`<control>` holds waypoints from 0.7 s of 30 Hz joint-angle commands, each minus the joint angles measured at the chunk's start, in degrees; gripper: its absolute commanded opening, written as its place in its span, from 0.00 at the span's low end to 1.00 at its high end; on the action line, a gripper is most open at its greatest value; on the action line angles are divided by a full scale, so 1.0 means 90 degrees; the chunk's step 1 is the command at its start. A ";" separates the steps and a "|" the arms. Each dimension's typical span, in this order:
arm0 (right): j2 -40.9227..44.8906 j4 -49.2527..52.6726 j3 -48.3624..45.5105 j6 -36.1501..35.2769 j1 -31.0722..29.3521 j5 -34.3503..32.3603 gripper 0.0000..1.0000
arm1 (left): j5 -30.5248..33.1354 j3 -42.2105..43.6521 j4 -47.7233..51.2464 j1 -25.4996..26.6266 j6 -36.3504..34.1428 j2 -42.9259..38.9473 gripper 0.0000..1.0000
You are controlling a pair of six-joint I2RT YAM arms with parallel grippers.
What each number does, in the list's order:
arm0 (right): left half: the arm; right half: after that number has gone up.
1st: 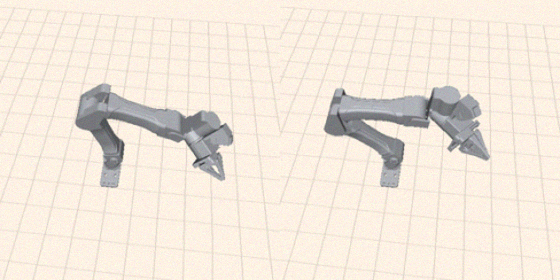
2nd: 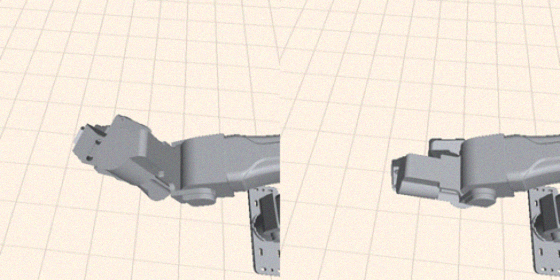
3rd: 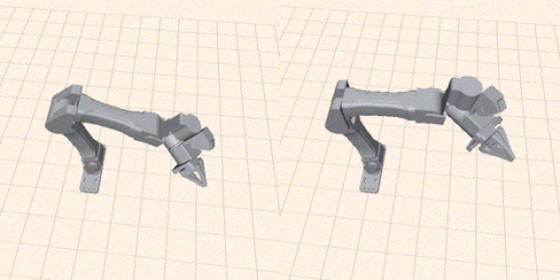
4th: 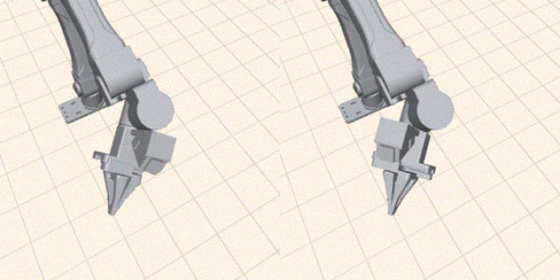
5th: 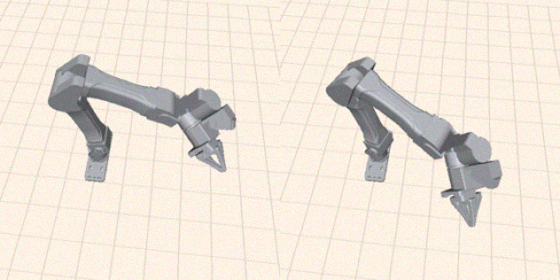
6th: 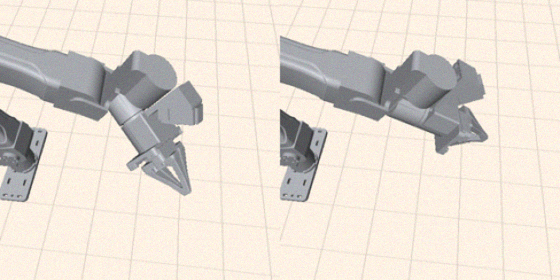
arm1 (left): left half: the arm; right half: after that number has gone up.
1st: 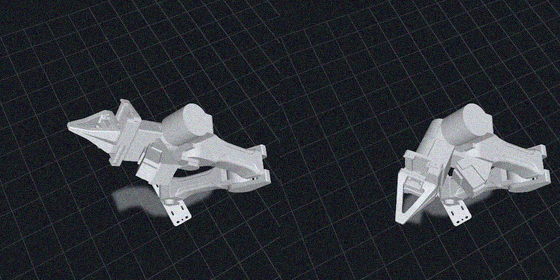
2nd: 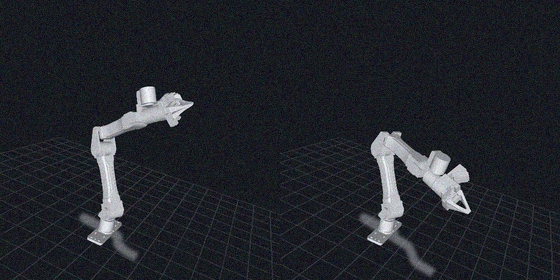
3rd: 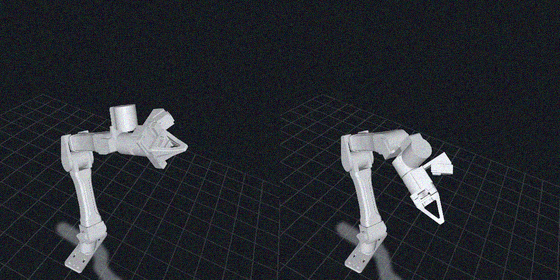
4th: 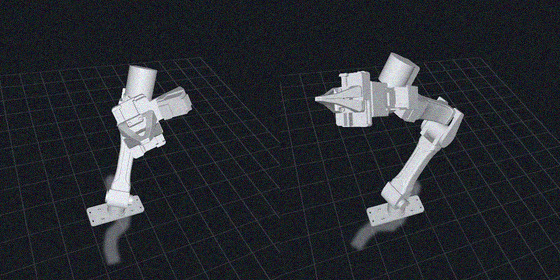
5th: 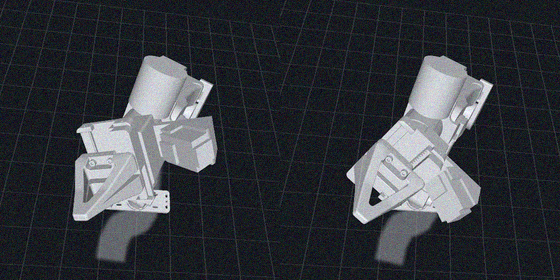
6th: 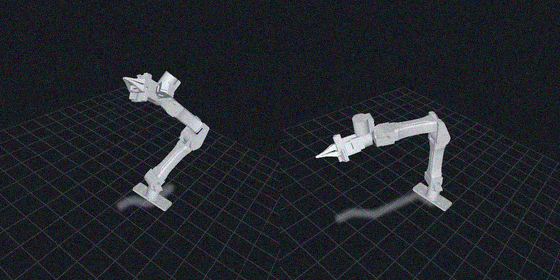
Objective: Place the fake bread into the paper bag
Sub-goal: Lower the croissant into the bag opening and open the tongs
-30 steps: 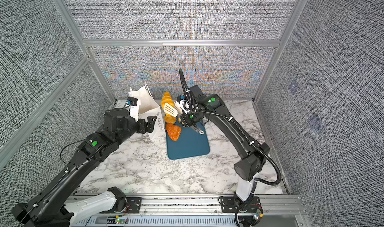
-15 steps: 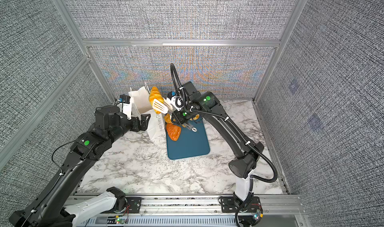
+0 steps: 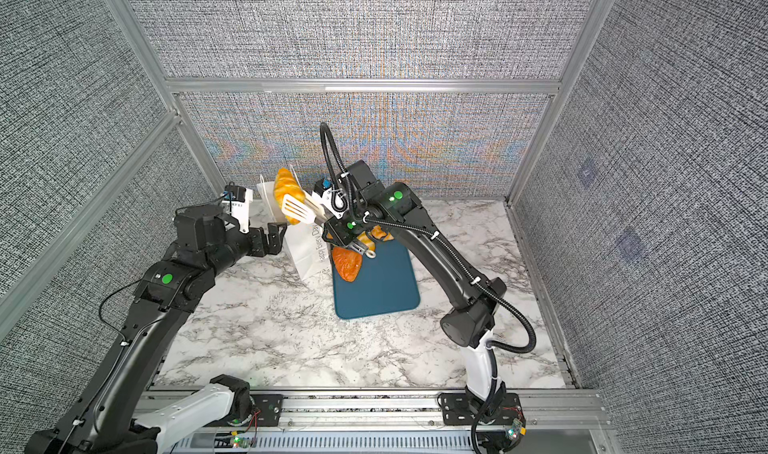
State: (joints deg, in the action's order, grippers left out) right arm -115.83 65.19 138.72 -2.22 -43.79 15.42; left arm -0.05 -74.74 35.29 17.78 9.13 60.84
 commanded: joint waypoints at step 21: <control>-0.1016 -0.0520 0.0709 0.0273 -0.0003 -0.0901 0.43 | -0.1128 0.0101 -0.0162 -0.0862 -0.0630 0.0390 0.99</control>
State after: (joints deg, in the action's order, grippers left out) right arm -124.81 62.83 144.99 -0.69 -43.77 8.78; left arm -10.17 -73.47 34.61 10.09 4.73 64.03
